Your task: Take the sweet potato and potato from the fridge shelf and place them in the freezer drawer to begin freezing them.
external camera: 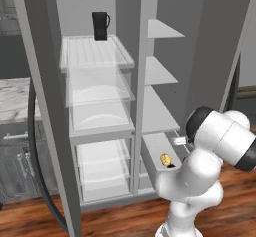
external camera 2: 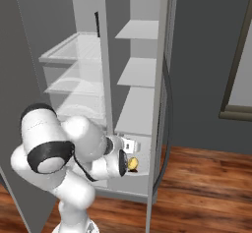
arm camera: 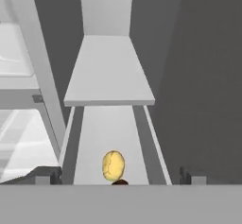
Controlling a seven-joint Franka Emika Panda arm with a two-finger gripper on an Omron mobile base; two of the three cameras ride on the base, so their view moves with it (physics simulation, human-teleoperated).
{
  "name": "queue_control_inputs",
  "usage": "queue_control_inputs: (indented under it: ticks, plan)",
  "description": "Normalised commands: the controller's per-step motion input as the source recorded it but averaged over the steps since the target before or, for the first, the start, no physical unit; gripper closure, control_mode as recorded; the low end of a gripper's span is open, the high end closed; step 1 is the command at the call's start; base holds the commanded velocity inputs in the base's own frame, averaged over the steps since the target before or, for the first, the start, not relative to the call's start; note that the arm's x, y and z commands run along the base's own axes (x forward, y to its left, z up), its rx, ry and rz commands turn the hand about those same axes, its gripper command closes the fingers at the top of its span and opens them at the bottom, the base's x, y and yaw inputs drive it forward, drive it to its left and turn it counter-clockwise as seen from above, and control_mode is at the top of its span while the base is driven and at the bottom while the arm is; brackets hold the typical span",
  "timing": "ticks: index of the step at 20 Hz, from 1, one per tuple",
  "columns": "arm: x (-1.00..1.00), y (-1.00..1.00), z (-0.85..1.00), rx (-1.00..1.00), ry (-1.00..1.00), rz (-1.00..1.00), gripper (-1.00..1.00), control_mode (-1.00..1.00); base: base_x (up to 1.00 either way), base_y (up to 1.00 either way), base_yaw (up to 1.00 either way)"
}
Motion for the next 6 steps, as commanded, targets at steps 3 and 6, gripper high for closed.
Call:
queue_control_inputs:
  ticks: [3,6]
  plan:
    - [-0.68,0.29,1.0,-0.1,-0.15,-0.06,-1.0,-1.0,0.0,0.0,0.0]
    - [-0.52,0.16,0.67,-0.01,-0.28,-0.02,-1.0,-1.0,0.0,0.0,0.0]
